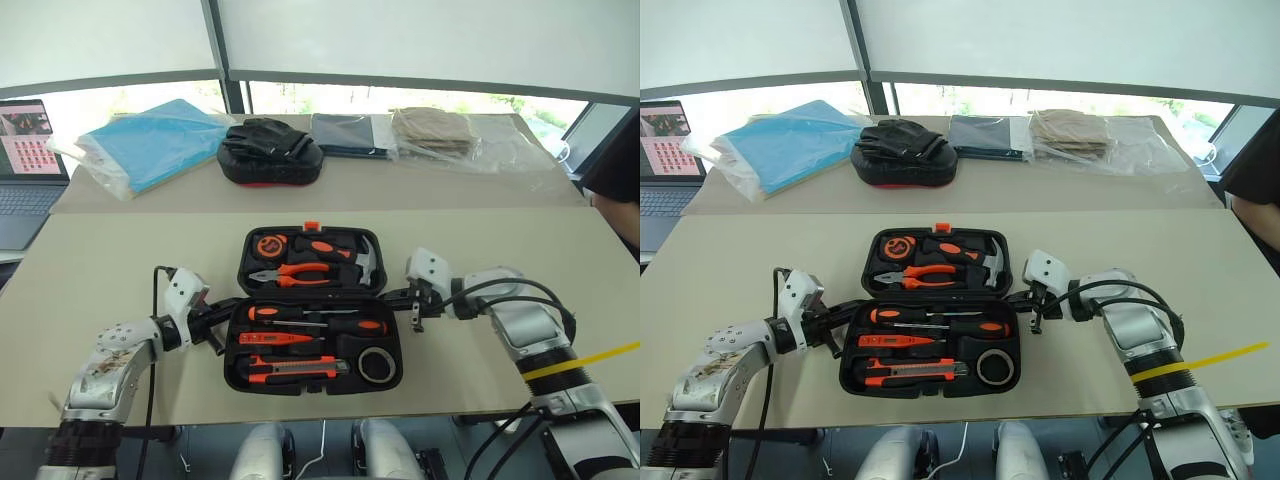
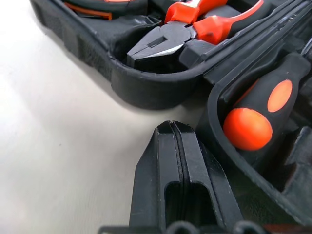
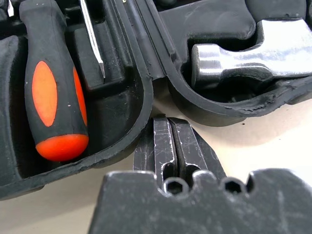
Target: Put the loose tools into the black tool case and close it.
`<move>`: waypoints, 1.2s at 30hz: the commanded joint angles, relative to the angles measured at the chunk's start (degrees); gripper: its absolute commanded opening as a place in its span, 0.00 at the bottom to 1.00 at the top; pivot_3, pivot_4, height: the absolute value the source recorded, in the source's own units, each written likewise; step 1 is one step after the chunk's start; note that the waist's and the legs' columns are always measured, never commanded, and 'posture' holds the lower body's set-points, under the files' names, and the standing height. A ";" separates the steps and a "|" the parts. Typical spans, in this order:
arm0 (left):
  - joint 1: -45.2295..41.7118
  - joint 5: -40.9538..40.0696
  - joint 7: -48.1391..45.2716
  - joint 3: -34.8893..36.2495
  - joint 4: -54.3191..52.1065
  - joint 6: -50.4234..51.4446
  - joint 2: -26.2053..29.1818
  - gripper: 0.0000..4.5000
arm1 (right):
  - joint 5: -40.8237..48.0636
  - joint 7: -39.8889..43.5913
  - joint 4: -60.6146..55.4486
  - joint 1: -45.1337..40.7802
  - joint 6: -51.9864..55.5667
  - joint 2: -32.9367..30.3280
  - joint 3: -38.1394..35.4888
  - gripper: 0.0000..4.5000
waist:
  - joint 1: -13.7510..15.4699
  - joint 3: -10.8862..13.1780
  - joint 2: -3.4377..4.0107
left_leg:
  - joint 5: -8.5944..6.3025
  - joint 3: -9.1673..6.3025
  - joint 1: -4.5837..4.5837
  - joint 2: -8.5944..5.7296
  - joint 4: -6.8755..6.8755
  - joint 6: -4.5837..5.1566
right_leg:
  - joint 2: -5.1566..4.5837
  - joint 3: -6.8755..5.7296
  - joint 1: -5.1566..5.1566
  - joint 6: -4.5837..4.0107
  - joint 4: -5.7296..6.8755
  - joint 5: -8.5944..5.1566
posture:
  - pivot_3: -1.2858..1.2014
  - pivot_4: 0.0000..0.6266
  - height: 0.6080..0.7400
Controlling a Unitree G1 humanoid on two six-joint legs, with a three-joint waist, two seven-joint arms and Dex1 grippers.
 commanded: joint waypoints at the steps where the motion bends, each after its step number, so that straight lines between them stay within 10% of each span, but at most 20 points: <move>1: 0.98 -3.49 -1.32 4.81 -4.22 6.88 6.24 0.16 | 4.58 1.73 -4.15 -0.10 7.24 -5.06 -4.98 0.17 | -0.02 0.01 -0.01 | 0.00 0.00 -0.02 0.00 0.02 0.00 | 0.00 0.00 -0.02 0.00 0.02 0.00 | 0.52 0.24 1.00; 12: -14.41 -11.86 8.36 6.61 -5.80 33.58 11.69 1.00 | 12.90 -6.01 -9.03 -14.14 45.39 -6.03 -4.58 1.00 | 0.08 0.03 -0.05 | 0.15 -0.08 -0.01 -0.01 0.04 -0.02 | 0.02 0.00 0.00 -0.04 0.03 0.06 | 0.52 0.24 1.00; 22: -25.23 -10.43 18.61 1.81 -2.83 48.04 6.81 1.00 | 8.85 -21.51 7.15 -26.44 56.33 4.11 -2.61 1.00 | 0.06 0.04 -0.07 | 0.37 -0.06 -0.21 -0.09 -0.03 -0.40 | 0.10 0.00 -0.10 -0.05 0.03 0.09 | 0.52 0.24 1.00; 33: -25.86 -10.67 20.11 0.82 -3.34 51.47 4.65 1.00 | 9.73 -20.84 6.16 -25.52 59.74 1.02 3.59 1.00 | -0.03 0.04 -0.07 | 0.34 -0.07 -0.37 -0.10 -0.02 -0.35 | 0.07 -0.01 -0.09 0.15 -0.06 0.19 | 0.52 0.24 1.00; 36: -25.90 -10.81 20.09 0.90 -3.37 51.87 4.41 1.00 | 10.80 -20.43 4.98 -24.93 61.46 0.17 3.76 0.77 | 0.03 0.04 -0.07 | 0.34 -0.07 -0.35 -0.12 -0.02 -0.34 | 0.05 0.01 -0.11 0.15 -0.09 0.19 | 0.52 0.24 1.00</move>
